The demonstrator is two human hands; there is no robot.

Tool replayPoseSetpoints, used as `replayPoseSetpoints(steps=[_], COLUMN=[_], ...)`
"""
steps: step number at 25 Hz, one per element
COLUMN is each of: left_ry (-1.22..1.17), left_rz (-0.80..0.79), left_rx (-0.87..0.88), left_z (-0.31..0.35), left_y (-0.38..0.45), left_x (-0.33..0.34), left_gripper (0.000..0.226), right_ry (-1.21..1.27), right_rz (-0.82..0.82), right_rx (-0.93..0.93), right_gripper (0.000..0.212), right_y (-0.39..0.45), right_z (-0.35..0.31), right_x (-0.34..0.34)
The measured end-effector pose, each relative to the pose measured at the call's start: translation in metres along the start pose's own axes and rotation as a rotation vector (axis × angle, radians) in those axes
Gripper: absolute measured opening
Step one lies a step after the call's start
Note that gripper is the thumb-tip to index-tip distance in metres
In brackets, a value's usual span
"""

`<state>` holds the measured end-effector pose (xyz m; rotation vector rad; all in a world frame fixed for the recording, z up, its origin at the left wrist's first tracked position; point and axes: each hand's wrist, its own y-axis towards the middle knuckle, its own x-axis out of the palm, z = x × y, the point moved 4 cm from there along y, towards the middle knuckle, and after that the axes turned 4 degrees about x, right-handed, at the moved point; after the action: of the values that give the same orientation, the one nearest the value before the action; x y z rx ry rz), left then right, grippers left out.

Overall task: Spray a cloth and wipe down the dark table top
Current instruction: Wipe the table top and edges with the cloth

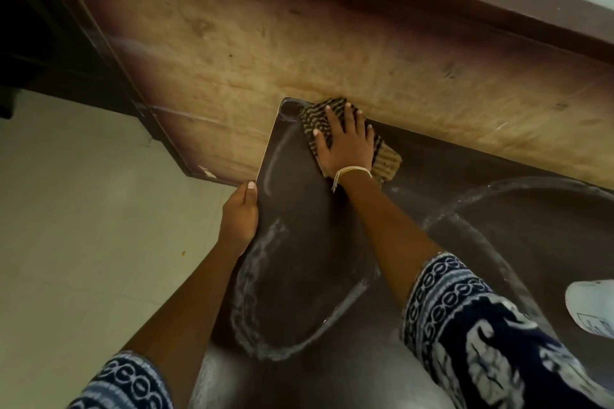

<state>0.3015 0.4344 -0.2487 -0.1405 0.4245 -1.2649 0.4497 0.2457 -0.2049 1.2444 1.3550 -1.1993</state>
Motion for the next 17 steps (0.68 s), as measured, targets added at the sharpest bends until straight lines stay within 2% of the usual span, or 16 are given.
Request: replayPoseSetpoints(steps=[2,3,4,7,8,9,10,14,16,17], left_ry=[0.000,-0.006,-0.019,-0.053,-0.044,-0.036,-0.031,-0.050,-0.036,-0.038], left_rz=[0.006,0.010,0.016,0.032,0.041,0.047,0.046,0.030,0.037,0.043], left_rx=[-0.001,0.004,0.001,0.014,0.012,0.004,-0.006,-0.034,-0.048,-0.052], left_z=[0.001,0.002,0.003,0.006,0.007,0.007,0.006,-0.001,-0.002,-0.002], left_y=[0.000,0.001,0.000,-0.001,-0.002,-0.002,-0.001,0.000,0.000,0.001], left_x=[0.000,-0.001,-0.002,-0.001,-0.001,0.000,0.001,0.002,0.001,0.001], left_gripper=[0.045,0.044,0.043,0.037,0.037,0.038,0.038,0.043,0.044,0.044], right_ry=[0.037,0.039,0.027,-0.048,-0.059,-0.057,-0.050,0.023,0.042,0.047], right_rz=[0.003,0.005,0.000,-0.063,-0.071,-0.060,-0.032,0.029,0.017,0.013], right_rx=[0.111,0.072,-0.051,-0.574,-0.676,-0.694,-0.619,-0.020,0.091,0.080], right_gripper=[0.065,0.065,0.064,0.059,0.058,0.058,0.058,0.061,0.063,0.064], right_y=[-0.003,-0.009,-0.020,-0.058,-0.057,-0.048,-0.035,0.014,0.015,0.008], right_z=[-0.006,-0.017,-0.033,-0.072,-0.071,-0.066,-0.055,0.004,0.001,-0.009], right_x=[0.001,0.001,0.004,0.014,0.014,0.011,0.009,0.001,0.000,0.000])
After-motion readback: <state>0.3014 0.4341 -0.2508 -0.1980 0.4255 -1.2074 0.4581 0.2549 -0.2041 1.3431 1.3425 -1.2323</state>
